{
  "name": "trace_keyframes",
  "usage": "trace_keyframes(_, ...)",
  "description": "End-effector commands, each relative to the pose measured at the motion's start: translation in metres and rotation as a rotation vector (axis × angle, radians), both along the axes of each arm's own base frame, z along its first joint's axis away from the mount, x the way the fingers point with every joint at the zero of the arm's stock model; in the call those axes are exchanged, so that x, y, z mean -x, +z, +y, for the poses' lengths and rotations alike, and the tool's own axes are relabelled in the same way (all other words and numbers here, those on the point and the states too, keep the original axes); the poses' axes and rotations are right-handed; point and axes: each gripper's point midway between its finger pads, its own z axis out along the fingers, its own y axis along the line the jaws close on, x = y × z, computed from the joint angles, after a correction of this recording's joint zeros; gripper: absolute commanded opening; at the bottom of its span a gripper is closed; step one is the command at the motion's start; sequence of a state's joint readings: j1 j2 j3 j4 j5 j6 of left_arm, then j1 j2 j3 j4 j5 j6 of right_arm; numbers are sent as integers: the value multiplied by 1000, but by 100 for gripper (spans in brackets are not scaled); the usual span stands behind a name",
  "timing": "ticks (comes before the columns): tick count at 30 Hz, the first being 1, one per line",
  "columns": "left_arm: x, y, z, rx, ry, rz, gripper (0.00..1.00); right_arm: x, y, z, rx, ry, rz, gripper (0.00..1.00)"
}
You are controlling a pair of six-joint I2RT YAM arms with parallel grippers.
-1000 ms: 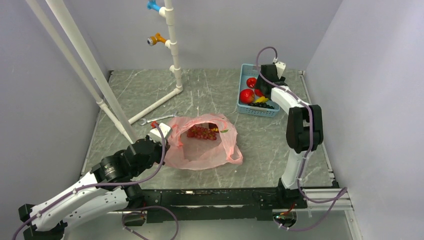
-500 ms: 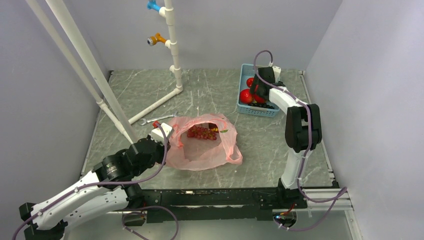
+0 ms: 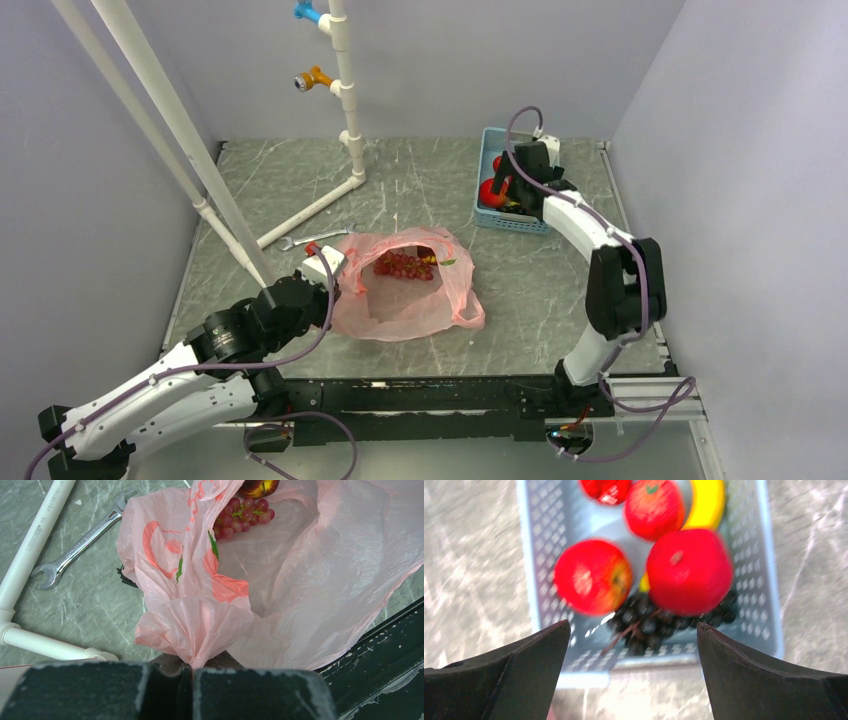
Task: Take the fake fruits out of the plastic bag
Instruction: Place the fake fruit in the bin, then take out the fake fruit from the plastic bag.
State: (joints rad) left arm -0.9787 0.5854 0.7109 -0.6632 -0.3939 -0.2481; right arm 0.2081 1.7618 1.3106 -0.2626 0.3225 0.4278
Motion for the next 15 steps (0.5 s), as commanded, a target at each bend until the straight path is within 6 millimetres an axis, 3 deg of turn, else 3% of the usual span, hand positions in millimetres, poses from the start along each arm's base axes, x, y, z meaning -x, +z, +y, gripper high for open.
trace_keyframes(1,-3,7,0,9,9,-21,0,25,55,45,-98,137,-173,99)
trace_keyframes(6,-3,6,-2,4,1,-16,0,70,108,106,-115,364,-360,99)
trace_keyframes(9,-3,6,-2,4,-3,-15,0,100,137,137,-239,504,-406,98)
trace_keyframes(13,-3,8,-1,12,4,-22,0,158,184,179,-369,742,-567,98)
trace_keyframes(15,-3,9,0,17,7,-26,0,197,209,203,-419,928,-672,98)
